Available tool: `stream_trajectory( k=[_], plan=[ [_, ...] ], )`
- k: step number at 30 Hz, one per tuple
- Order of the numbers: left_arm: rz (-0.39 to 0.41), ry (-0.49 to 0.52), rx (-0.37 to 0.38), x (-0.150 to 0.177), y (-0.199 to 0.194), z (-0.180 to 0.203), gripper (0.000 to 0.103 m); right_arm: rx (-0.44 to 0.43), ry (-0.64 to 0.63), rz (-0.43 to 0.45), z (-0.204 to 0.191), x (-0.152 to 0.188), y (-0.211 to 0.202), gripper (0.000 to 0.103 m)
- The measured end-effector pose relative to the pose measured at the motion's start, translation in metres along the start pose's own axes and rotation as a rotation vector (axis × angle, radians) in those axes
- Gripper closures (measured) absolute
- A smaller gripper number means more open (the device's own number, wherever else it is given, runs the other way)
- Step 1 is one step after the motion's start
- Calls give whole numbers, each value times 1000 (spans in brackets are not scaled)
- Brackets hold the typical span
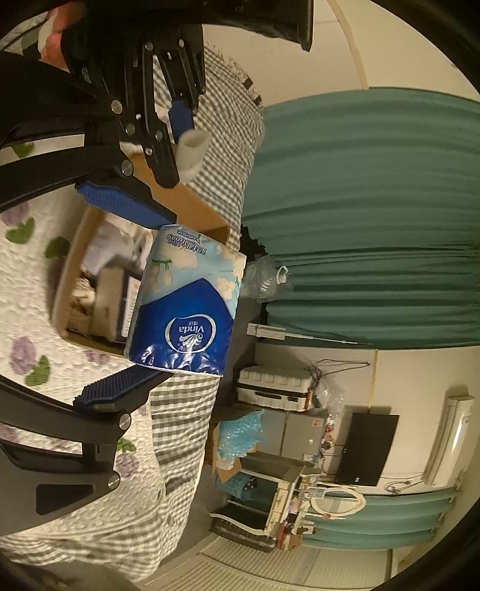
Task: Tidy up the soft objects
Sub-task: 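Lower both held items into the box and open both grippers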
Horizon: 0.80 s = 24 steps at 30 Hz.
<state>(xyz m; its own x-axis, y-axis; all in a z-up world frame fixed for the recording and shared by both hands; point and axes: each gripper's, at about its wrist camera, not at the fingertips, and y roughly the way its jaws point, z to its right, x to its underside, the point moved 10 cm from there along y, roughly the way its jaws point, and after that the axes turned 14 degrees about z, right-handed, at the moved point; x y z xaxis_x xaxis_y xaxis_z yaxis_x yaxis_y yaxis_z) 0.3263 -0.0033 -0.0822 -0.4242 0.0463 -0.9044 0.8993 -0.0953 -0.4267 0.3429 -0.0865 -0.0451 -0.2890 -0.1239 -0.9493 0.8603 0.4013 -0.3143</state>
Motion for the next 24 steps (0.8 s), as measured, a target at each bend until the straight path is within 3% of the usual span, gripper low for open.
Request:
stream_trajectory(
  k=[5,6,9,10,17,21,24],
  plan=[
    [-15,29,-68,3,51,-20,70,-2,-12,-52,14,16,48,30],
    [-19,34,-74,7,57,-22,64,-4,-15,-59,16,19,56,30],
    [-28,53,-102,13,79,-32,32,-12,-17,-73,23,25,78,30],
    [-19,60,-110,13,84,-35,29,-14,-16,-76,25,26,83,30],
    [27,87,-112,14,95,-47,29,-39,-12,-106,23,35,115,29],
    [26,77,-97,20,89,-51,29,-10,6,-108,25,30,119,12],
    [17,53,-95,22,79,-52,29,-1,42,-98,26,21,106,12]
  ],
)
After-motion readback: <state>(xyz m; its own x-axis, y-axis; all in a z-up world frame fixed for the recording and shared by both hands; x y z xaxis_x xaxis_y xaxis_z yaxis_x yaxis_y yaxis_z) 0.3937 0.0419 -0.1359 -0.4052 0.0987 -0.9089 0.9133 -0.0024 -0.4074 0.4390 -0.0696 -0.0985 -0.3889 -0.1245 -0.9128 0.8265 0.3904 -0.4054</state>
